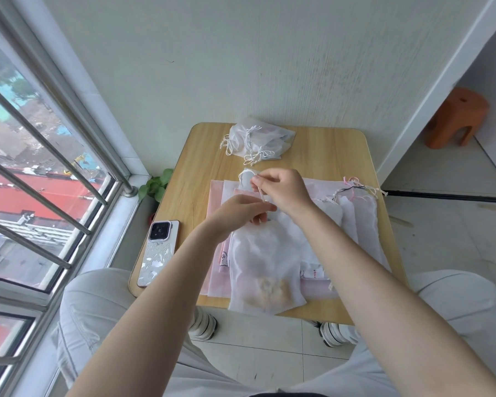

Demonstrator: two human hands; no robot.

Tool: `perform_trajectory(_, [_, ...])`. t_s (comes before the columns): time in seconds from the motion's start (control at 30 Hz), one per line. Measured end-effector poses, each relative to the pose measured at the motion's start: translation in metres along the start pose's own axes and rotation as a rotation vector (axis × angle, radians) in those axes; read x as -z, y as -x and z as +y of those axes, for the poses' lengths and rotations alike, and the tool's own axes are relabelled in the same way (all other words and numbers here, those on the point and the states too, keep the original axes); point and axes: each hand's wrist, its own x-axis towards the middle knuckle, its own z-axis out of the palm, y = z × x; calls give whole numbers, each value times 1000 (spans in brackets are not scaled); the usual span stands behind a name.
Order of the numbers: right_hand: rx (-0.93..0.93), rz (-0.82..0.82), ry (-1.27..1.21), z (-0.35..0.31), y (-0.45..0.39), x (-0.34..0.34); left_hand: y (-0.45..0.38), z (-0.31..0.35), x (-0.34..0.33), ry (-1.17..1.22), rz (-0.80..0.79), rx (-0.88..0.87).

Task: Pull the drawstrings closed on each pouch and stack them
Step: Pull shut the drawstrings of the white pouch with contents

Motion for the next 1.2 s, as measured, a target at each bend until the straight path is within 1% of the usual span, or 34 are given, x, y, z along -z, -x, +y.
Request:
perform_trajectory(0.03, [-5,-18,24,-1,0,-1,-1,3,-2,-31,-6,-14])
perform_trajectory(0.1, [-22,-38,100,1,0,0,-4,4,-3,-40,36,-22])
perform_trajectory(0.17, [-62,-56,226,5,-3,2,-7,2,0,36,102,-14])
perform_trajectory(0.23, [-130,-92,356,9,-3,8,-10,0,5,105,201,23])
perform_trajectory(0.3, [-174,-136,404,10,-2,13,-13,-4,9,166,286,59])
perform_trajectory(0.37, [-187,-198,374,8,1,16,-15,-8,11,223,308,73])
perform_trajectory(0.47, [-187,-303,321,6,5,16,-16,-12,11,259,291,65])
perform_trajectory(0.63, [-198,-376,278,9,8,13,-14,-15,13,326,156,25])
perform_trajectory(0.67, [-200,-361,279,10,8,13,-13,-14,13,329,149,17])
perform_trajectory(0.73, [-187,-253,339,14,5,14,-9,-9,15,284,148,3])
perform_trajectory(0.8, [-188,-183,351,15,2,15,-7,-6,17,210,103,-23])
perform_trajectory(0.83, [-193,-187,310,15,2,15,-6,-4,18,178,69,-33])
perform_trajectory(0.9, [-216,-234,146,15,5,15,-4,0,17,132,34,-46])
perform_trajectory(0.97, [-243,-249,-14,14,7,14,-5,4,15,76,77,-72])
perform_trajectory(1.0, [-258,-237,-54,15,7,13,-5,5,14,36,120,-86])
perform_trajectory(1.1, [-292,-236,-86,13,8,14,-7,3,13,-74,246,-131])
perform_trajectory(1.2, [-285,-295,-74,13,9,17,-7,-1,11,-122,319,-186])
